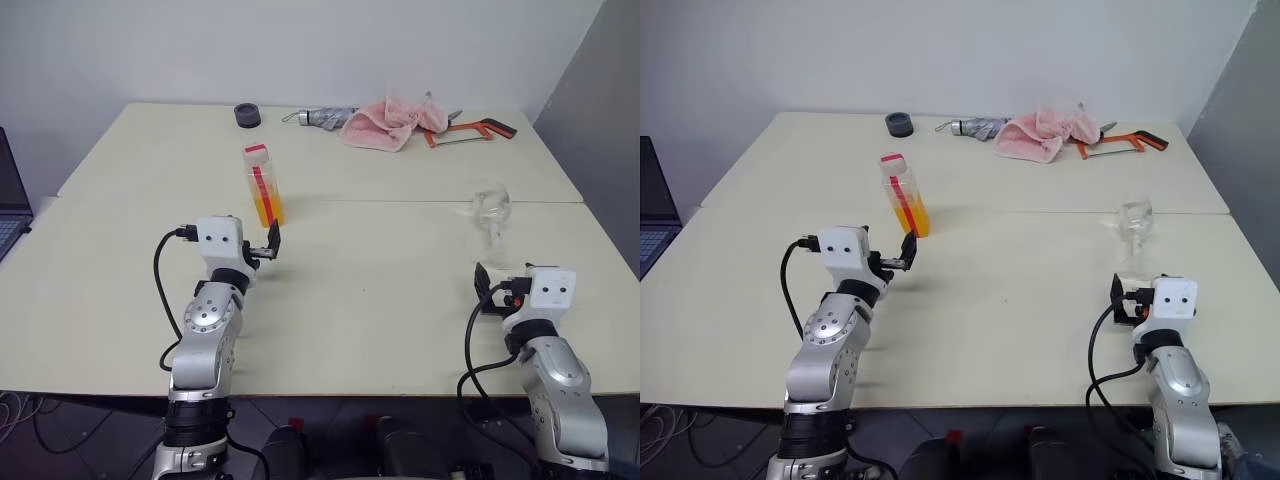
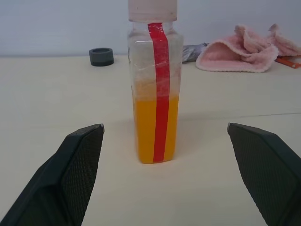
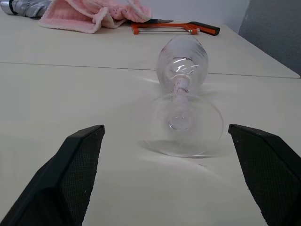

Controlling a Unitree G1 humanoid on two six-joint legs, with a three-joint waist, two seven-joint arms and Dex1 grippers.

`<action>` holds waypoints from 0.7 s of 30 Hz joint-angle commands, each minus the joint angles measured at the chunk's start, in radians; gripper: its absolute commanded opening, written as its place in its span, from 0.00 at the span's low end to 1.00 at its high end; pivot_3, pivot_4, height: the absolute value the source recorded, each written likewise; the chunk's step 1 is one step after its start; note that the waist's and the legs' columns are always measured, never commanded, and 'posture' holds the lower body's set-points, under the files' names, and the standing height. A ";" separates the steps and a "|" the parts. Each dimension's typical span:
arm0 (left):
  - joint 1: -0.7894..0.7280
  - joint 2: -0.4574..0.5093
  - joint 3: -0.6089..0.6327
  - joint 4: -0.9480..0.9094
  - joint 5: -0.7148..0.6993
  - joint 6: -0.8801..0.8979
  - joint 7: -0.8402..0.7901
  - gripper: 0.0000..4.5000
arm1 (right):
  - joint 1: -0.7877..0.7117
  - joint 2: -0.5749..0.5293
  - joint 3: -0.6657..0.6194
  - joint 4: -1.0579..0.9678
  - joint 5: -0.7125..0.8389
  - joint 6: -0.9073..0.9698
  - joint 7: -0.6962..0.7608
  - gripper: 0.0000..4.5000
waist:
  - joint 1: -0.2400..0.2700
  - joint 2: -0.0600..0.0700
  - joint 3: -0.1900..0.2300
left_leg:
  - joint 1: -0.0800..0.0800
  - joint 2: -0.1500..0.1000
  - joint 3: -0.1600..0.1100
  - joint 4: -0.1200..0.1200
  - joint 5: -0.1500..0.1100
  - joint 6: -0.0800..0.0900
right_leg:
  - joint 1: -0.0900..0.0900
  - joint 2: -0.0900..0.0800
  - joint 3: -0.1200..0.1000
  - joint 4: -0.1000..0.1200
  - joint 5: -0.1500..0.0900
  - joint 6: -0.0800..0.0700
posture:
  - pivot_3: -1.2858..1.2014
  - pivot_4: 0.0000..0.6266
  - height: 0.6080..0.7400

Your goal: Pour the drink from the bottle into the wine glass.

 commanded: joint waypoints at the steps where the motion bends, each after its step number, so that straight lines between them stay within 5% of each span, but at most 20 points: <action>1: -0.024 0.005 -0.003 -0.016 0.004 -0.027 -0.001 1.00 | 0.004 -0.007 -0.002 -0.029 0.019 -0.026 0.017 1.00 | 0.000 0.000 0.000 | 0.000 0.000 0.000 0.000 0.000 0.000 | 0.000 0.000 0.000 0.000 0.000 0.000 | 0.52 0.24 1.00; 6: -0.038 -0.004 -0.012 -0.008 0.001 -0.018 -0.004 1.00 | 0.001 -0.039 0.027 -0.074 0.073 -0.018 0.110 1.00 | 0.000 0.000 0.000 | 0.000 0.000 0.000 0.000 0.000 0.000 | 0.000 0.000 0.000 0.000 0.000 0.000 | 0.52 0.24 1.00; 11: -0.083 -0.016 -0.014 0.018 -0.004 0.023 0.008 1.00 | -0.006 -0.198 0.134 -0.205 0.179 0.062 0.338 1.00 | -0.001 0.000 0.000 | 0.000 0.000 0.000 0.000 0.000 0.000 | 0.000 0.000 0.000 0.000 0.000 0.000 | 0.52 0.24 1.00; 21: -0.228 -0.012 -0.030 0.133 0.010 0.079 0.018 1.00 | -0.102 -0.258 0.153 -0.247 0.258 0.185 0.355 1.00 | 0.001 0.000 0.000 | -0.001 0.000 -0.001 0.003 0.000 0.000 | 0.001 0.001 -0.001 0.000 0.000 0.001 | 0.52 0.24 1.00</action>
